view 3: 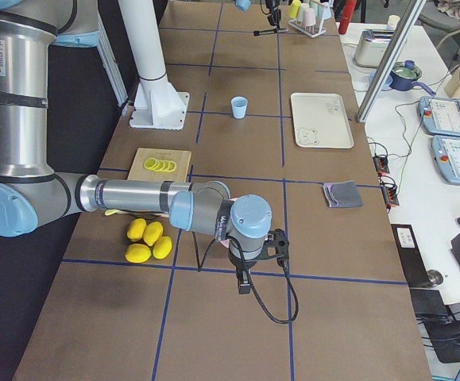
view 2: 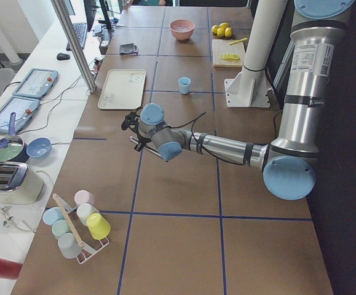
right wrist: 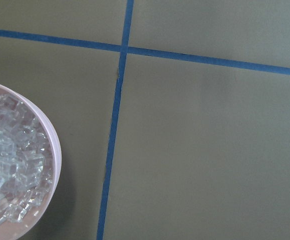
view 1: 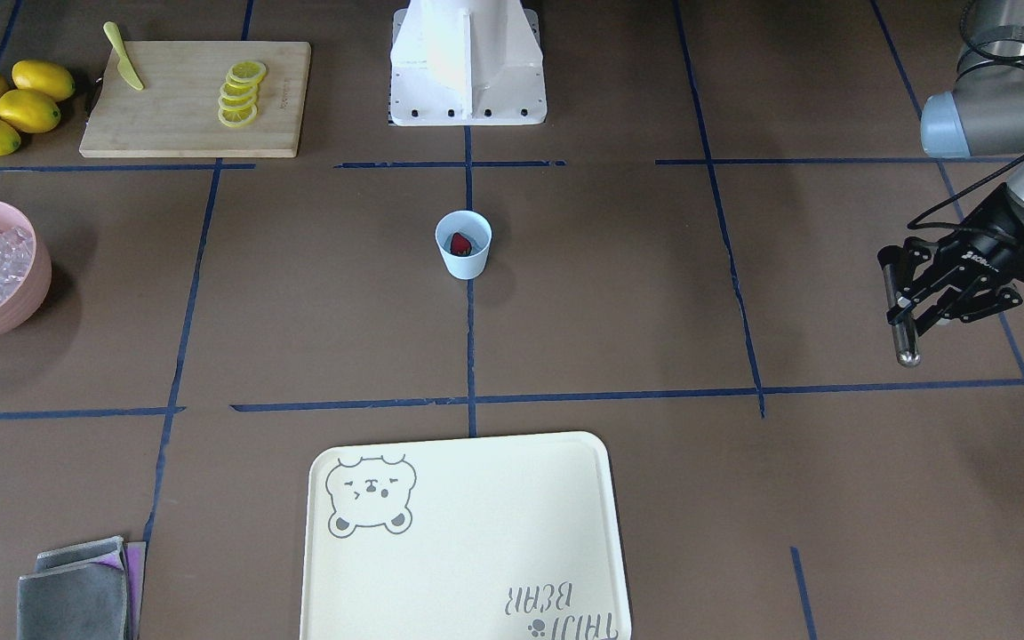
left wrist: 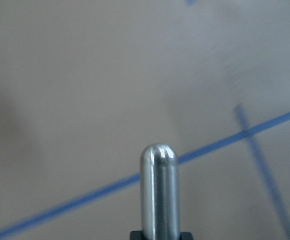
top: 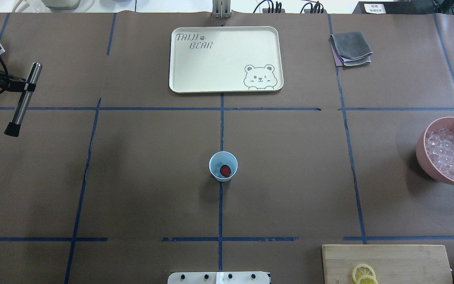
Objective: Mash ice and strawberries in cup
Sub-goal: 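Lift the muddler upright with the left gripper and carry it over the cup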
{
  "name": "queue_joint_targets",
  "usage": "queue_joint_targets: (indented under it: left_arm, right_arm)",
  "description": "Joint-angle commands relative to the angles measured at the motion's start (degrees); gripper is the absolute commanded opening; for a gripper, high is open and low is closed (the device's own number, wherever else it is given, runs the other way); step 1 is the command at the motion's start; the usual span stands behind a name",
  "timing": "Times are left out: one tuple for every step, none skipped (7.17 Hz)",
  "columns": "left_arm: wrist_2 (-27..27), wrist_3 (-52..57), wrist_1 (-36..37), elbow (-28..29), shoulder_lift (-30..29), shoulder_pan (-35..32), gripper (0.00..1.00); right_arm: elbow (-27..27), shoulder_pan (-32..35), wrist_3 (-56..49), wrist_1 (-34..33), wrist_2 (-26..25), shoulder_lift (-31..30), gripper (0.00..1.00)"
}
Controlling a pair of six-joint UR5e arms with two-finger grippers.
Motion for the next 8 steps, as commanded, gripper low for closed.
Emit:
queue_joint_targets:
  left_arm:
    - [0.0,-0.4,-4.9,-2.0,-4.6,0.2,0.00]
    - [-0.1,0.1,-6.9,-1.9,-7.0,0.4,0.00]
    - [0.0,-0.2,-13.9,-1.1,-9.1,3.6,0.00]
    - [0.3,-0.2,-17.9,-1.0,-10.5,5.6,0.00]
    - [0.5,-0.3,-18.5,-1.1,-14.1,7.5,0.00]
    - [0.9,-0.3,-20.8,-1.0,-16.9,9.1,0.00]
    - [3.9,-0.2,-25.7,-1.0,-17.3,11.6,0.00]
    - [10.5,-0.2,-30.7,-1.0,-17.6,16.8,0.00]
  right_arm:
    - [0.0,0.0,0.0,0.0,0.0,-0.1,1.00]
    - [0.0,0.0,0.0,0.0,0.0,-0.1,1.00]
    - [0.0,0.0,0.0,0.0,0.0,-0.1,1.00]
    - [-0.1,0.0,0.0,0.0,0.0,-0.1,1.00]
    - [0.0,0.0,0.0,0.0,0.0,-0.1,1.00]
    - [0.0,0.0,0.0,0.0,0.0,-0.2,1.00]
    - [-0.1,0.0,-0.1,0.0,0.0,-0.2,1.00]
    - [-0.1,0.0,-0.1,0.0,0.0,-0.2,1.00]
